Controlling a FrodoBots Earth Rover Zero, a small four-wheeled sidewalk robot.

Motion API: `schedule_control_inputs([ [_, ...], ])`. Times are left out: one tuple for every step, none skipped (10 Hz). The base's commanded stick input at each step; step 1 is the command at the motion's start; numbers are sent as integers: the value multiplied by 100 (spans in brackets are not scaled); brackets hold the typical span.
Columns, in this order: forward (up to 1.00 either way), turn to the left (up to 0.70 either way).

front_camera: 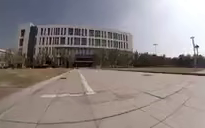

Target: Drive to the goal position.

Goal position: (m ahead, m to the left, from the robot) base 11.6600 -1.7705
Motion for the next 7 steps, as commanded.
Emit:
schedule_control_inputs([
  [70,15],
  [70,26],
  [70,35],
  [70,35],
  [70,35],
  [70,33],
  [70,30],
])
